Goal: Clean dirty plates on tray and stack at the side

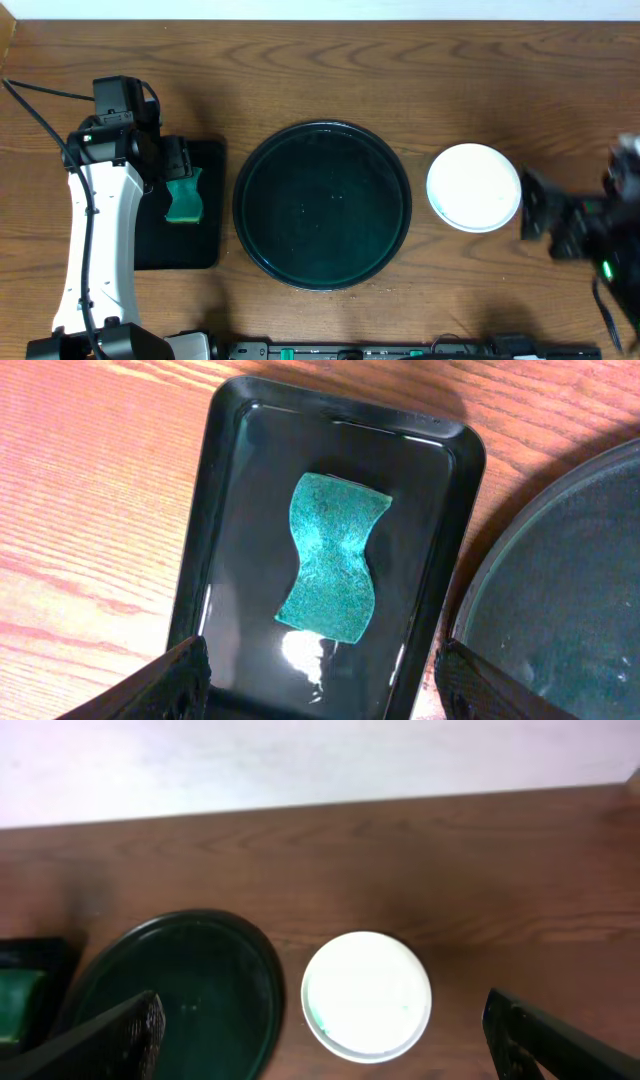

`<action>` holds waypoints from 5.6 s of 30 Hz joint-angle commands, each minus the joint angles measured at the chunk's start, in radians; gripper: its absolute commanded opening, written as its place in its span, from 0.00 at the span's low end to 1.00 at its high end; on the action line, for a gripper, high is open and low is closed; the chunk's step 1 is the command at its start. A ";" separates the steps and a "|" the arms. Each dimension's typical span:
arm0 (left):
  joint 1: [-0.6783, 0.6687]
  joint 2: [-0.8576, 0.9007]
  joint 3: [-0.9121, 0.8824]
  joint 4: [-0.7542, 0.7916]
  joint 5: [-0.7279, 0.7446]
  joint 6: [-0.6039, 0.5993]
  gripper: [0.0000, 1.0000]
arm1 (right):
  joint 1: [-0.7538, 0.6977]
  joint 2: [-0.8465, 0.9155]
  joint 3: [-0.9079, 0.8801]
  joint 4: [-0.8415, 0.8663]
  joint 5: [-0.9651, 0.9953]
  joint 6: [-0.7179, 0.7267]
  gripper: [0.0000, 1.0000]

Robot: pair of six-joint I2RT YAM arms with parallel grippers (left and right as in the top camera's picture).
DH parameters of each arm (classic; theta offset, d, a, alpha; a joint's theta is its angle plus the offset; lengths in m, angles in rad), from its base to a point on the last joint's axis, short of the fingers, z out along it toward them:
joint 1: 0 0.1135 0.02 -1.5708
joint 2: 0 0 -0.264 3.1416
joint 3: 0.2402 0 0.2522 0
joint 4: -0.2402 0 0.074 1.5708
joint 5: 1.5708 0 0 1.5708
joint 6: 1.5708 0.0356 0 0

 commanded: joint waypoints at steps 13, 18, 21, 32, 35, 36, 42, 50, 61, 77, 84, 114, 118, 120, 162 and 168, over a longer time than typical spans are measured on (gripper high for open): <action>0.000 0.002 0.004 -0.002 -0.005 -0.006 0.73 | -0.068 -0.195 -0.217 0.150 0.140 -0.034 0.99; 0.000 0.002 0.004 -0.003 -0.005 -0.006 0.73 | -0.164 -0.265 -0.486 0.485 -0.137 -0.239 0.99; 0.000 0.002 0.004 -0.003 -0.005 -0.006 0.73 | -0.165 -0.337 -0.662 0.679 -0.201 -0.271 0.99; 0.000 0.002 0.004 -0.003 -0.005 -0.006 0.73 | -0.154 -0.595 -1.160 1.067 -0.232 -0.246 0.99; 0.000 0.002 0.004 -0.003 -0.005 -0.006 0.73 | -0.145 -0.645 -1.242 1.119 -0.223 -0.246 0.99; 0.000 0.002 0.004 -0.003 -0.005 -0.006 0.73 | -0.142 -0.659 -1.267 1.136 -0.214 -0.246 0.99; 0.000 0.002 0.004 -0.002 -0.005 -0.006 0.73 | -0.140 -0.747 -1.433 1.246 -0.205 -0.246 0.99; 0.000 0.002 0.004 -0.003 -0.005 -0.006 0.73 | -0.140 -0.840 -1.580 1.301 -0.205 -0.245 0.99; 0.000 0.002 0.004 -0.003 -0.005 -0.006 0.73 | -0.131 -0.859 -1.578 1.186 -0.185 -0.246 0.99; 0.000 0.002 0.004 -0.003 -0.005 -0.006 0.73 | -0.128 -0.859 -1.578 1.186 -0.186 -0.246 0.99; 0.000 0.002 0.004 -0.003 -0.005 -0.006 0.73 | -0.128 -0.859 -1.578 1.186 -0.186 -0.246 0.99; 0.000 -0.649 -0.543 0.517 0.071 -0.006 0.73 | -0.128 -0.859 -1.578 1.186 -0.186 -0.246 0.99; 0.000 -0.791 -0.705 0.661 0.084 -0.006 0.73 | -0.128 -0.859 -1.578 1.186 -0.186 -0.246 0.99; 0.000 -0.850 -0.776 0.724 0.090 -0.006 0.73 | -0.128 -0.859 -1.578 1.186 -0.186 -0.246 0.99; -0.106 -1.452 -1.292 0.892 0.018 0.055 0.73 | -0.128 -0.858 -1.578 1.186 -0.186 -0.246 0.99; -0.106 -1.452 -1.292 0.892 0.018 0.055 0.73 | -0.128 -0.858 -1.578 1.186 -0.186 -0.246 0.99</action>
